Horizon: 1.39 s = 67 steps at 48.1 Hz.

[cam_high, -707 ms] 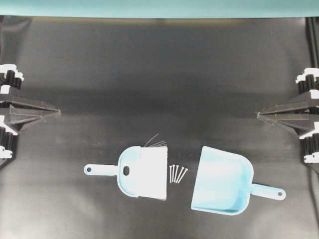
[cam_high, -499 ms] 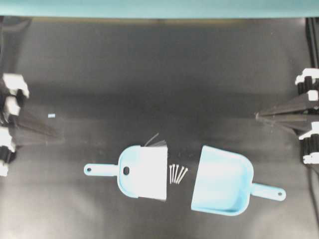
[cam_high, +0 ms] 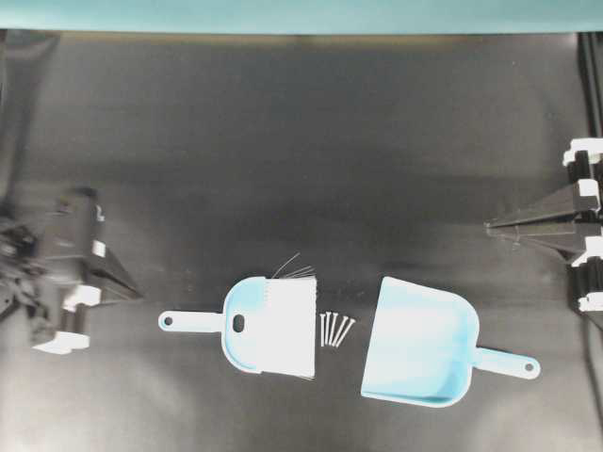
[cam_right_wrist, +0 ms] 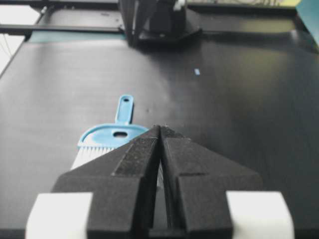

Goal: Hold the dustpan with a person, while the left arm uses a hand brush to gather the screws into the dustpan.
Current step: 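Move the left gripper toward the blue brush handle, then close the left gripper on the blue brush handle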

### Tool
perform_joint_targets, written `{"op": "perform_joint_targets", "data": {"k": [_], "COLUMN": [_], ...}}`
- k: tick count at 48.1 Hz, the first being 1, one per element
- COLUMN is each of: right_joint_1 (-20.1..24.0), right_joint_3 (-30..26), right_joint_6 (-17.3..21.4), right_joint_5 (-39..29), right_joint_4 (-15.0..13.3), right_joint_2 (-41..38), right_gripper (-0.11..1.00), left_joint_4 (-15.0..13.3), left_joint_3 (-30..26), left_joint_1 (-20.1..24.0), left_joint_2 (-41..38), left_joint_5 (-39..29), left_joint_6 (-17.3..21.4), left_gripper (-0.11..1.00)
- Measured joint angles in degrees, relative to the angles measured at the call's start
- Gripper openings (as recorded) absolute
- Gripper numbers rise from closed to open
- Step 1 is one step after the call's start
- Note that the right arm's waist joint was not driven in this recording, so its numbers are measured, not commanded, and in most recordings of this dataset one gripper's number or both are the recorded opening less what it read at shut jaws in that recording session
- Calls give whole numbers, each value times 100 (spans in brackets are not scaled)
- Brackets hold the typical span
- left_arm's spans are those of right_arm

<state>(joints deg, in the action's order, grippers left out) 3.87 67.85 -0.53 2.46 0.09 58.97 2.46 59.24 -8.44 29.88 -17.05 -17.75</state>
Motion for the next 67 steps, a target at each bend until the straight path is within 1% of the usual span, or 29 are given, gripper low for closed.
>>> {"op": "perform_joint_targets", "data": {"k": [3, 10, 15, 19, 20, 22, 24, 26, 27, 30, 34, 37, 40, 43, 45, 48, 56, 67], "right_joint_1": [0, 0, 0, 0, 0, 0, 0, 0, 0, 0, 0, 0, 0, 0, 0, 0, 0, 0], "right_joint_3": [18, 88, 114, 123, 132, 123, 132, 132, 132, 149, 167, 185, 193, 193, 193, 193, 229, 316], "right_joint_6": [0, 0, 0, 0, 0, 0, 0, 0, 9, 0, 0, 0, 0, 0, 0, 9, 0, 9], "right_joint_5": [-9, -35, -35, -26, -35, -35, -26, -26, -35, -35, -44, -44, -44, -44, -44, -44, -44, -44], "right_joint_4": [0, 0, 0, 0, 0, 0, 0, 0, 9, 9, 0, 0, 0, 0, 0, 0, 9, 0], "right_joint_2": [26, 44, 53, 53, 62, 62, 70, 79, 79, 97, 105, 114, 132, 141, 141, 158, 185, 220], "right_gripper": [0, 0, 0, 0, 0, 0, 0, 0, 0, 0, 0, 0, 0, 0, 0, 0, 0, 0], "left_joint_4": [0, 0, 0, 0, 0, 0, 0, 0, 0, 0, 0, 9, 9, 18, 18, 18, 26, 26], "left_joint_3": [-9, -9, 9, 158, 211, 308, 404, 466, 492, 492, 483, 466, 431, 396, 352, 255, -26, -193], "left_joint_1": [35, 44, 44, 44, 44, 44, 44, 44, 44, 35, -26, -97, -114, -114, -114, -114, -44, -53], "left_joint_2": [-272, -650, -791, -835, -861, -896, -958, -1028, -1081, -1195, -1415, -1661, -1934, -2197, -2347, -2558, -2944, -3208], "left_joint_5": [70, 308, 756, 1230, 1354, 1600, 1802, 1925, 1969, 2039, 2136, 2285, 2479, 2672, 2716, 2733, 2786, 2830], "left_joint_6": [-141, -185, -185, -246, -272, -325, -413, -501, -554, -650, -606, -483, -290, -18, 132, 255, 413, 457], "left_gripper": [0, 0, 0, 1, 3, 10, 20, 32, 40, 59, 80, 89, 89, 89, 90, 90, 90, 90]}}
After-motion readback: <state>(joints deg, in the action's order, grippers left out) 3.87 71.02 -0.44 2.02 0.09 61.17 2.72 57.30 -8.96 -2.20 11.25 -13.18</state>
